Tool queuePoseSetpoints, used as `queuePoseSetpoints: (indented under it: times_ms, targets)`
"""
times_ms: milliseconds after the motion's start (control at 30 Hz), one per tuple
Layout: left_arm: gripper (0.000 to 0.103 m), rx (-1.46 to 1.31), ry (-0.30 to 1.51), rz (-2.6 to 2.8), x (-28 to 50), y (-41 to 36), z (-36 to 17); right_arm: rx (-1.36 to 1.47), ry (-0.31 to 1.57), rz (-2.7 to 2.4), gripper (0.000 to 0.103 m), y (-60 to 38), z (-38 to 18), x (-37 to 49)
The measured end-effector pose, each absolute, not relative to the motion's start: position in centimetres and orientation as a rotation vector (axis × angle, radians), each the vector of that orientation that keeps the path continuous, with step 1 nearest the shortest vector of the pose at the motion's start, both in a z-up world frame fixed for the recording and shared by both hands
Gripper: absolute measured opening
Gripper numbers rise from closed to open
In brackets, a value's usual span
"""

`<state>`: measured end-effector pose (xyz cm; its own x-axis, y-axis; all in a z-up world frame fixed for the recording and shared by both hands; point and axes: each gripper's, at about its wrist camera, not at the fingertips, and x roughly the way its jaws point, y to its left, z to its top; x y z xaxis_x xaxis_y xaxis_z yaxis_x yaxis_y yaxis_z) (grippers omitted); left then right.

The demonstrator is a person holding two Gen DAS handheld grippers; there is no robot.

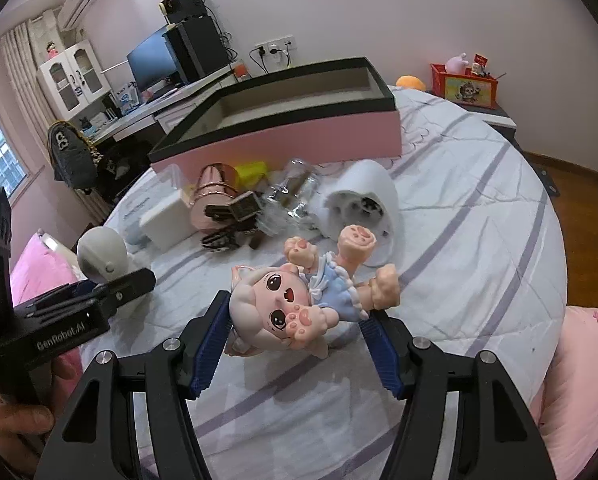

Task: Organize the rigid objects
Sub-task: 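Grasp the white astronaut with the left gripper while the right gripper grasps the pig doll, then lower the astronaut and pig doll into the pink box and release both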

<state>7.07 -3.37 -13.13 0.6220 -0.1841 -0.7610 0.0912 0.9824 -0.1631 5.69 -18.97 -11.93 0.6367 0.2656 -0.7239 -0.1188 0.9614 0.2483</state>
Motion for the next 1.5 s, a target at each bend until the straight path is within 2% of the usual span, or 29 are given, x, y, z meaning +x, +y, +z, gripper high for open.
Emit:
queuePoseSetpoints:
  times_ms: [400,767,1133,1433,1500]
  targets:
    - [0.055,-0.089,0.762,-0.167,8.0,-1.7,-8.0,0.141,0.769,0.263,0.065,-17.7,-7.4,7.2]
    - [0.055,-0.041,0.658,-0.154,18.0,-2.5,-3.1,0.090,0.679,0.253,0.065,-18.4,-2.3,17.1]
    - [0.055,0.001,0.739,-0.143,29.5,-5.5,-5.5,0.112,0.817,0.210,0.065,-18.4,-5.4,28.8]
    - [0.055,0.029,0.847,-0.151,32.7,-6.7,-8.9,0.127,0.956,0.219,0.065,-18.6,-9.4,31.7]
    - [0.059,0.060,0.860,-0.148,32.7,-7.1,-9.2,0.136,0.953,0.215,0.066,-18.6,-9.2,31.8]
